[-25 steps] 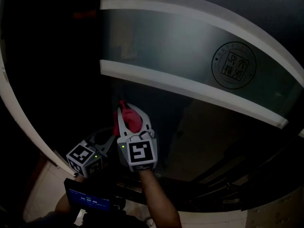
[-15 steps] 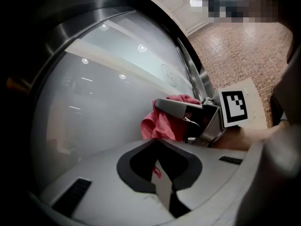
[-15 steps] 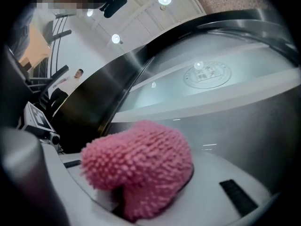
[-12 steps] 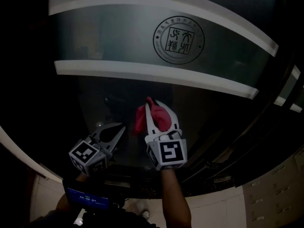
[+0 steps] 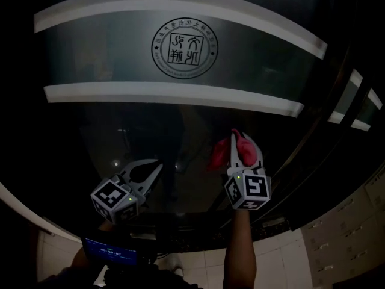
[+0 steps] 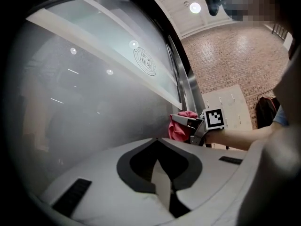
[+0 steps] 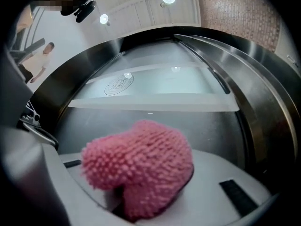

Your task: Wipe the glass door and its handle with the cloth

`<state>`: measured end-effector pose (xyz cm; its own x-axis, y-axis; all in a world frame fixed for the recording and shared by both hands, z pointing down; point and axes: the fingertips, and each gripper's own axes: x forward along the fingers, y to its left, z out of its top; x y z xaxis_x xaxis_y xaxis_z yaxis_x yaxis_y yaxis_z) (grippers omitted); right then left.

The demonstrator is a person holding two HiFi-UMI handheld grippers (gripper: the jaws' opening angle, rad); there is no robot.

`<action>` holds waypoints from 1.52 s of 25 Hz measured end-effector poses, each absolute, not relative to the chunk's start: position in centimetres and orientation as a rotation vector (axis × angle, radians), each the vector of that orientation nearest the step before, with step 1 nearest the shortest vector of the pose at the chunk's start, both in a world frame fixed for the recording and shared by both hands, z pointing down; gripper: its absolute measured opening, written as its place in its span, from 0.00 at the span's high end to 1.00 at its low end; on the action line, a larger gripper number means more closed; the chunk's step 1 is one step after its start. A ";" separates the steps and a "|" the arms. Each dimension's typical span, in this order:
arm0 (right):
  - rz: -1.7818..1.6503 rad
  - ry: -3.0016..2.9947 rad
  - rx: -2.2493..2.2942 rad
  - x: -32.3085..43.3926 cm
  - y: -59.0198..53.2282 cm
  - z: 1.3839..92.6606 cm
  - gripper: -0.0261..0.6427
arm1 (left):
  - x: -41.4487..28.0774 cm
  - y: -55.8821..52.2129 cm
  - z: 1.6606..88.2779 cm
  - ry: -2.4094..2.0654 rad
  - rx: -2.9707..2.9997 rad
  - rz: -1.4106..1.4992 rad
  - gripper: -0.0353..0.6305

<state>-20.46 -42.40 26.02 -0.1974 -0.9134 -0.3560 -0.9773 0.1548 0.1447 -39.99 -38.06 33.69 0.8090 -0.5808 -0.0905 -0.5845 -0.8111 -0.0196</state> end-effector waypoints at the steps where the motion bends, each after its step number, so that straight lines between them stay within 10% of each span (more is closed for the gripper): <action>1: 0.512 2.231 -1.874 -19.9 -42.4 26.0 0.87 | -39.7 -38.1 33.7 0.944 -2.946 0.124 0.94; 10: 0.482 2.222 -1.853 -21.7 -41.9 25.7 0.87 | -40.4 -38.3 33.9 0.982 -2.919 0.114 0.94; 28: 0.366 2.777 -1.051 -63.1 -41.9 33.8 0.87 | -63.5 -38.2 37.3 1.571 -2.685 0.017 0.94; 38: 0.349 2.730 -1.128 -61.9 -42.4 34.6 0.87 | -63.7 -39.0 38.6 1.523 -2.716 -0.015 0.94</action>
<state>-61.86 -42.43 34.56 -0.7004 -0.6719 -0.2408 -0.7108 0.6870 0.1508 -63.68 -39.01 38.61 0.5218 -0.8531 -0.0051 -0.8528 -0.5214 -0.0288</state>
